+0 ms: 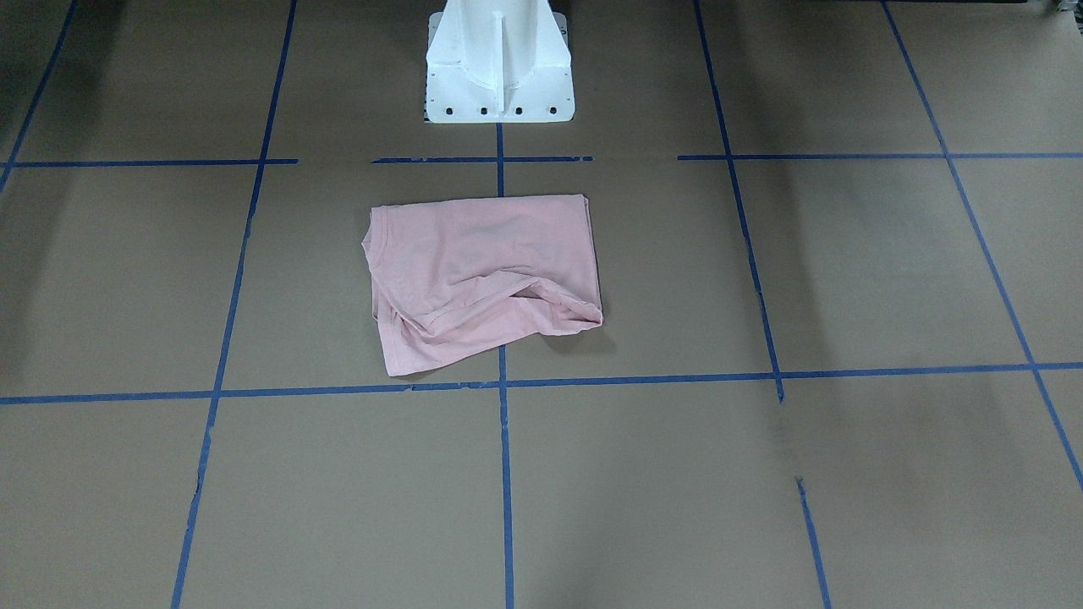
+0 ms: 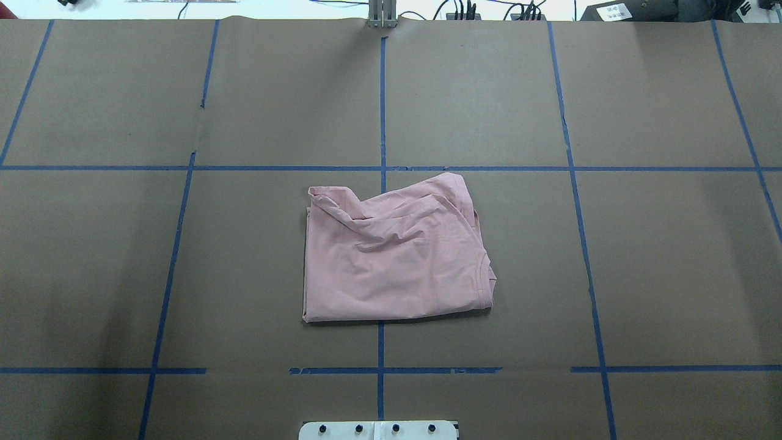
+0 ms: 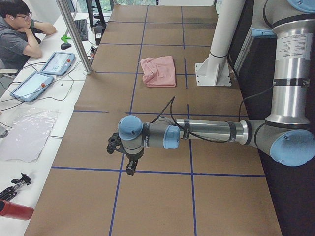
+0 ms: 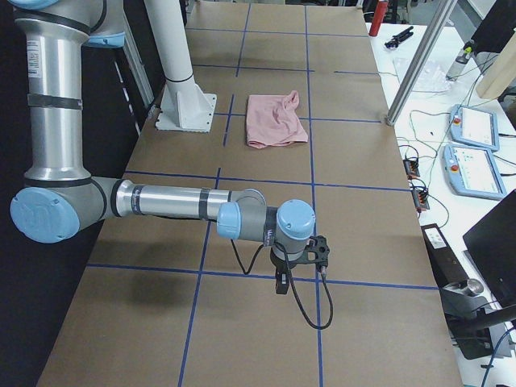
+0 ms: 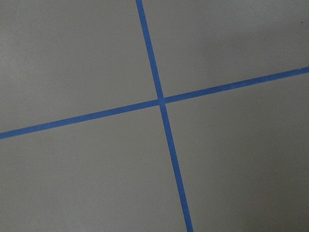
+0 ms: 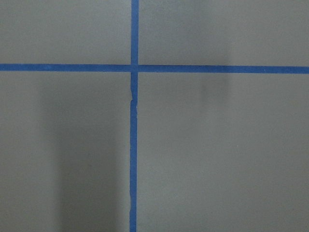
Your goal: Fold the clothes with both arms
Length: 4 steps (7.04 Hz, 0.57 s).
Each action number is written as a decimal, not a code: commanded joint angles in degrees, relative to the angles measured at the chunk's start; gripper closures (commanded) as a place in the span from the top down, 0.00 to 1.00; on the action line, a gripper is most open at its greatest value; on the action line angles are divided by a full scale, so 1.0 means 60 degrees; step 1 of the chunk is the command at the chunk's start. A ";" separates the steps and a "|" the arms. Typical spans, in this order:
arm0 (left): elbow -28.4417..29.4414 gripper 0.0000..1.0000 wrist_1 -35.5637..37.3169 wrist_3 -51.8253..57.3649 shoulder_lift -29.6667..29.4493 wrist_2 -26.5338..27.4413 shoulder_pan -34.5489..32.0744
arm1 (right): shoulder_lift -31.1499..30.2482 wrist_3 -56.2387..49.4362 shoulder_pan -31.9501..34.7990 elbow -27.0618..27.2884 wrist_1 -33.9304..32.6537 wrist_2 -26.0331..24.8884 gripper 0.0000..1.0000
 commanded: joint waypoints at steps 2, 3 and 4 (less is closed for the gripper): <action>-0.0003 1.00 -0.0034 0.0032 0.0138 0.0061 0.0026 | -0.0006 0.0000 0.0001 0.0022 0.0066 -0.0031 1.00; -0.0060 1.00 -0.0034 0.0033 0.0138 0.0381 0.0012 | -0.0006 0.0029 0.0001 0.0022 0.0067 -0.0031 1.00; -0.0089 1.00 -0.0034 0.0018 0.0152 0.0833 0.0012 | 0.0009 0.0072 0.0001 0.0008 0.0067 -0.0045 1.00</action>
